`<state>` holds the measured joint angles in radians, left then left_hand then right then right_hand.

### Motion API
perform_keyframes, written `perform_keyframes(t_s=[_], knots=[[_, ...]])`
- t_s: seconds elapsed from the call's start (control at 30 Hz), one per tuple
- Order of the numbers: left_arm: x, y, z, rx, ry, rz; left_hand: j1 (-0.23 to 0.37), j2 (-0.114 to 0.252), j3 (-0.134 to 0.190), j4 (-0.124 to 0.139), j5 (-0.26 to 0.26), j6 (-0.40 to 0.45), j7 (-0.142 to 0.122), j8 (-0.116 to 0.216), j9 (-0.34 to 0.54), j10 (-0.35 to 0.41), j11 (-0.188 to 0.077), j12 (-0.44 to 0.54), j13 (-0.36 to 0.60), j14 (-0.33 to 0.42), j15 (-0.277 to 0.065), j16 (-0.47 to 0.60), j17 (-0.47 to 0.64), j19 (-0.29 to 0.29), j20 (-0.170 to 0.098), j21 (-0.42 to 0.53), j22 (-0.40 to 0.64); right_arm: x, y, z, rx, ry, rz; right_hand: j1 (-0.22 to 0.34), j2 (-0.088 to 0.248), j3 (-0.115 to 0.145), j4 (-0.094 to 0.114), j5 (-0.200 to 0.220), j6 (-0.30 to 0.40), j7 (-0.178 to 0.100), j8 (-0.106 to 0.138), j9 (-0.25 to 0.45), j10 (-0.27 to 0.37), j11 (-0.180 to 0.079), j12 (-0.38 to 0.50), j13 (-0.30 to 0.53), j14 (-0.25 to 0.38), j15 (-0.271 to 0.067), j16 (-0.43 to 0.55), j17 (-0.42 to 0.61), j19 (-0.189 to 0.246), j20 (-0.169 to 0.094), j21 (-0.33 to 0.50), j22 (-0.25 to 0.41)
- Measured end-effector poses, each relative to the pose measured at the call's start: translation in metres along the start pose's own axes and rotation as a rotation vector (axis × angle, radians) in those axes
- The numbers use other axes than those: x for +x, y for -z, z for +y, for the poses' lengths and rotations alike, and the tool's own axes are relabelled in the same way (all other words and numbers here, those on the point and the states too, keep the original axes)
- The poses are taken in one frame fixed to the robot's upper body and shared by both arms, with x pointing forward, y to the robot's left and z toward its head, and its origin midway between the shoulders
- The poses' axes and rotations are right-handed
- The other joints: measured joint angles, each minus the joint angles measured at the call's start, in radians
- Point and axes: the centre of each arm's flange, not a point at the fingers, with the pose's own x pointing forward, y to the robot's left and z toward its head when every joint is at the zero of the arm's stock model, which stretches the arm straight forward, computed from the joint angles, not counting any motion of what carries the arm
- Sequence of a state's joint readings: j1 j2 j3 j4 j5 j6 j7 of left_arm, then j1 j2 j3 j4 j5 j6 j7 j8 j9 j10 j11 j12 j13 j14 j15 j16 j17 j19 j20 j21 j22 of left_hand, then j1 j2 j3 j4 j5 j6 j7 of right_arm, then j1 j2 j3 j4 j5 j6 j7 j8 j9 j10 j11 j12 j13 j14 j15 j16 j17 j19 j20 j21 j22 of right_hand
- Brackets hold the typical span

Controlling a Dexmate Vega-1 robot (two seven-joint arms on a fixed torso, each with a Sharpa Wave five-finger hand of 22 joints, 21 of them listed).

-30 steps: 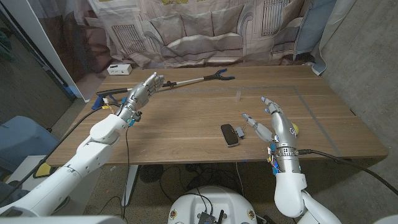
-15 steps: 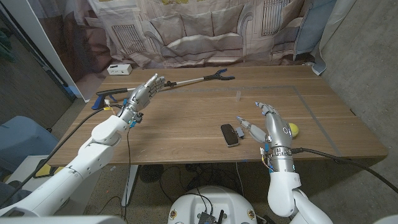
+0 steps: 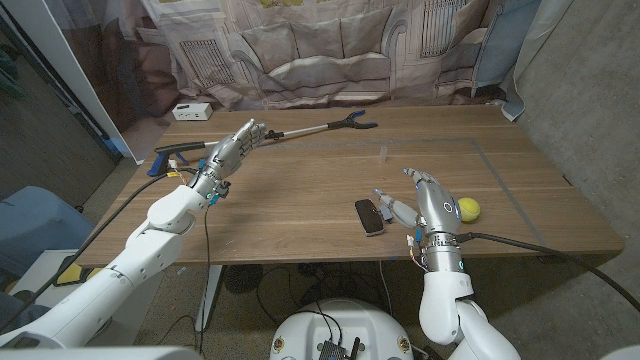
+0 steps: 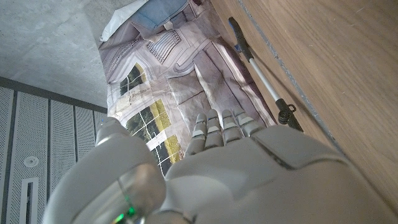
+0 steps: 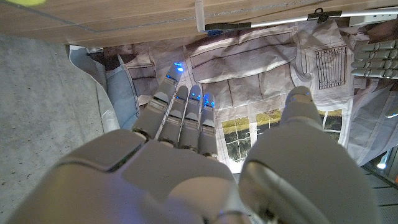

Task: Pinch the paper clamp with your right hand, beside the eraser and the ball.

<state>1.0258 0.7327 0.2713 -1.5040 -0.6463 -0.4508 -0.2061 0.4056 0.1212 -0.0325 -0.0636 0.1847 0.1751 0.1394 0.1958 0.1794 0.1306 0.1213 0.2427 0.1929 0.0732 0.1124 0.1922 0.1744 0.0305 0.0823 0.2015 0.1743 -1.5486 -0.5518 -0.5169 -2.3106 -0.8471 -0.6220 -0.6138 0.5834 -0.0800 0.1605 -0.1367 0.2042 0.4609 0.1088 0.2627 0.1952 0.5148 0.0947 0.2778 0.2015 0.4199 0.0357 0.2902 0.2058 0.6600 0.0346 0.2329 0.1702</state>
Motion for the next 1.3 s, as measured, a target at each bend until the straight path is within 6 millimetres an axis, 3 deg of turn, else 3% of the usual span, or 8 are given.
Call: perform_keyframes(t_s=[0.03,0.13,0.23,0.27,0.47,0.8,1.13,1.3], knots=[[0.000,0.000,0.000,0.000,0.000,0.000,0.000,0.000,0.001,-0.001,0.000,0.000,0.000,0.000,0.000,0.000,0.000,0.000,0.000,0.000,0.000,0.000,0.000,0.000,0.000,0.000,0.000,0.000,0.004,0.000,-0.021,-0.007,0.017,0.000,0.000,0.000,0.000,0.000,0.000,0.000,0.000,0.000,0.000,0.000,0.000,-0.001,0.000,0.000,0.000,-0.001,0.001,0.001,0.000,0.000],[0.000,0.001,0.000,-0.001,0.001,0.003,0.000,0.000,0.004,-0.004,0.000,0.000,0.000,0.000,0.000,0.000,0.000,0.000,0.000,0.000,0.000,0.000,0.000,0.000,0.000,0.000,0.000,0.003,-0.020,0.003,0.021,-0.009,-0.014,-0.001,-0.001,-0.003,-0.001,0.000,0.002,0.002,0.000,0.000,0.018,0.001,0.000,-0.002,0.021,0.009,0.005,0.000,0.010,0.009,0.001,0.000],[0.000,0.001,0.000,-0.002,0.003,0.004,0.000,0.000,0.004,-0.004,0.000,0.000,0.000,0.000,0.000,0.000,0.000,0.000,0.000,0.000,0.000,0.000,0.000,0.000,0.000,0.000,0.000,0.004,-0.028,0.005,0.040,-0.012,-0.025,-0.027,-0.027,-0.022,0.014,0.006,0.022,0.007,0.000,0.000,0.060,0.002,0.000,-0.002,0.062,0.011,0.017,0.001,0.045,0.013,0.008,0.000],[0.001,0.001,0.000,-0.002,0.003,0.004,0.000,0.000,0.004,-0.004,0.000,0.000,0.000,0.000,0.000,0.000,0.000,0.000,0.000,0.000,0.000,0.000,0.000,0.000,0.000,0.000,0.000,0.005,-0.018,0.004,-0.032,-0.011,0.026,-0.033,-0.033,-0.030,0.016,0.008,0.030,0.008,0.000,0.000,0.076,0.001,0.001,-0.005,0.076,0.011,0.017,0.002,0.056,0.016,0.008,0.000],[0.002,0.003,-0.001,-0.005,0.004,0.006,0.000,0.000,0.004,-0.004,0.000,0.000,0.000,0.000,0.000,0.000,0.000,0.000,0.000,0.000,0.000,0.000,0.000,0.000,0.000,0.000,0.000,0.006,-0.021,0.007,-0.072,-0.004,0.051,-0.061,-0.043,-0.046,0.029,0.011,0.066,-0.002,0.000,0.000,0.149,-0.016,0.012,-0.007,0.102,0.016,0.024,0.001,0.073,0.023,0.008,0.001],[0.002,0.005,-0.001,-0.010,0.001,0.010,0.000,0.000,0.004,-0.004,0.000,0.004,-0.004,0.000,0.000,0.000,0.000,0.000,0.005,0.006,0.006,0.000,0.000,0.000,0.000,0.000,0.000,0.009,-0.033,0.014,-0.141,-0.021,0.069,-0.075,-0.049,-0.054,0.038,0.014,0.066,-0.002,0.000,0.000,0.170,-0.030,0.012,-0.006,0.099,0.038,0.016,0.001,0.076,0.041,0.003,0.005],[0.001,0.007,0.000,-0.015,-0.003,0.015,0.000,0.000,0.004,-0.004,0.000,0.004,-0.004,0.000,0.000,0.000,0.000,-0.007,0.005,0.006,0.006,0.000,0.000,0.000,0.000,0.000,0.000,0.015,-0.042,0.020,-0.205,-0.059,0.067,-0.079,-0.045,-0.054,0.038,0.014,0.066,-0.002,-0.004,0.000,0.169,-0.030,0.012,-0.006,0.124,0.032,0.016,-0.001,0.087,0.052,0.003,0.005],[0.001,0.008,0.001,-0.019,-0.004,0.016,0.000,0.000,0.008,-0.008,0.000,0.004,-0.004,0.000,0.000,0.000,0.000,-0.007,0.005,0.006,0.005,0.000,0.000,0.000,0.000,0.000,0.000,0.017,-0.047,0.027,-0.229,-0.076,0.062,-0.082,-0.042,-0.058,0.042,0.014,0.066,-0.002,-0.008,0.000,0.169,-0.030,0.007,-0.006,0.147,0.054,0.021,-0.001,0.109,0.065,0.003,0.005]])
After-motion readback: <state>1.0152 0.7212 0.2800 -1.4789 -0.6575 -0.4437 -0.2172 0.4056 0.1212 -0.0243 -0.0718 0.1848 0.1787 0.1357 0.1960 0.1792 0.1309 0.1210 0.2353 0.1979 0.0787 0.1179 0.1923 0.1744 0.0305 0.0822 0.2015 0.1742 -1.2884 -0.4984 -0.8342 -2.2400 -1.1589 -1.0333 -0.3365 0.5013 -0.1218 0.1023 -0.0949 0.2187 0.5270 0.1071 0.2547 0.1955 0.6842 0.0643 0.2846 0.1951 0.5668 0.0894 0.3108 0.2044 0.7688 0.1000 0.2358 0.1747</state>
